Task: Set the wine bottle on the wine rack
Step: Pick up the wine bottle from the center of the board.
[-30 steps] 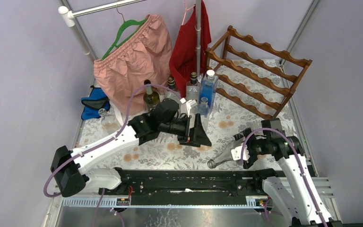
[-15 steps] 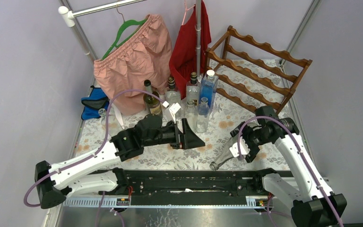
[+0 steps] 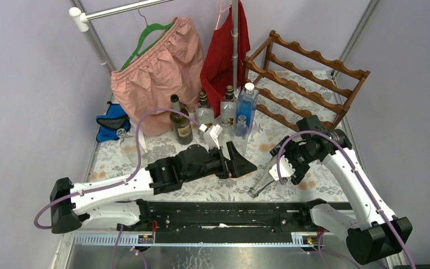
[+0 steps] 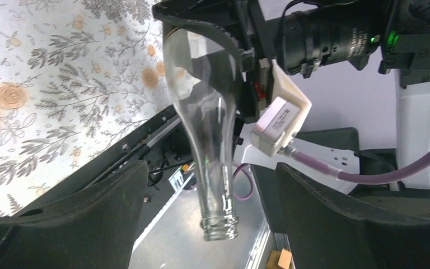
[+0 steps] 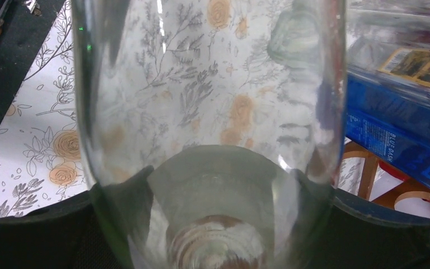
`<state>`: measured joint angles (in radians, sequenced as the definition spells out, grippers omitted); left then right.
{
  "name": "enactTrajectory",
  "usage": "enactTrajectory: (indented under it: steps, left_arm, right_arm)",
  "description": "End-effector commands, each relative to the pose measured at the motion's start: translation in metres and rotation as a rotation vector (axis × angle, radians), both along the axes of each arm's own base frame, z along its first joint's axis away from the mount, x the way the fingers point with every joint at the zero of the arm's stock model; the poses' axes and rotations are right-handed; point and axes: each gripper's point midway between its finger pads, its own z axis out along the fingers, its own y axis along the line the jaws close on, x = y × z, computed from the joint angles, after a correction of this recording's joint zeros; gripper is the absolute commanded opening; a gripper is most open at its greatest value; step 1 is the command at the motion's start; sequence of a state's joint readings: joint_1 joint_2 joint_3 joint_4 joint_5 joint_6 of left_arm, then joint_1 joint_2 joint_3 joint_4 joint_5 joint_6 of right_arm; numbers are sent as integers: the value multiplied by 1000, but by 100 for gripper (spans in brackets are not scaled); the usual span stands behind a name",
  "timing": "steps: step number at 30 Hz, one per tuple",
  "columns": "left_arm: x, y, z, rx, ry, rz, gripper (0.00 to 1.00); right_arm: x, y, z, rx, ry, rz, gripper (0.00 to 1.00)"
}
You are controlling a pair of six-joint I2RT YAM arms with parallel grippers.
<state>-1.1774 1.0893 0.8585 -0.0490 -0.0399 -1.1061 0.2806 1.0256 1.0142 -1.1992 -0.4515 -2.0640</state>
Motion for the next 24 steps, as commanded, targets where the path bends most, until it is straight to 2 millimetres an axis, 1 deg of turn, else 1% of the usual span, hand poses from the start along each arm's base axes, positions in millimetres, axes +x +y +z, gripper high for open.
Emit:
enactTrajectory:
  steps: [1, 6, 8, 10, 12, 19, 22, 24]
  left_arm:
    - [10, -15, 36, -141, -30, 93, 90]
    - [-8, -34, 20, -134, -10, 45, 88]
    - [-17, -38, 16, -148, -12, 24, 87]
    - [-22, -39, 12, -150, -13, 17, 87]
    - [-23, -38, 3, -136, -8, 22, 86]
    - [-25, -43, -16, -84, -12, 0, 75]
    - [-24, -41, -21, -87, -1, -25, 64]
    - [-20, -37, -19, -106, 8, -48, 63]
  right_arm:
    - [16, 7, 30, 16, -88, 15, 0]
    - [22, 11, 34, 20, -78, -5, 0]
    - [25, 11, 34, 17, -78, -12, 0]
    - [28, 11, 32, 11, -78, -26, 0]
    - [30, 12, 30, 11, -74, -32, 0]
    - [36, 21, 33, 19, -85, -28, 0]
    - [33, 25, 33, 20, -99, 3, 0]
    - [31, 32, 32, 28, -124, 34, 0]
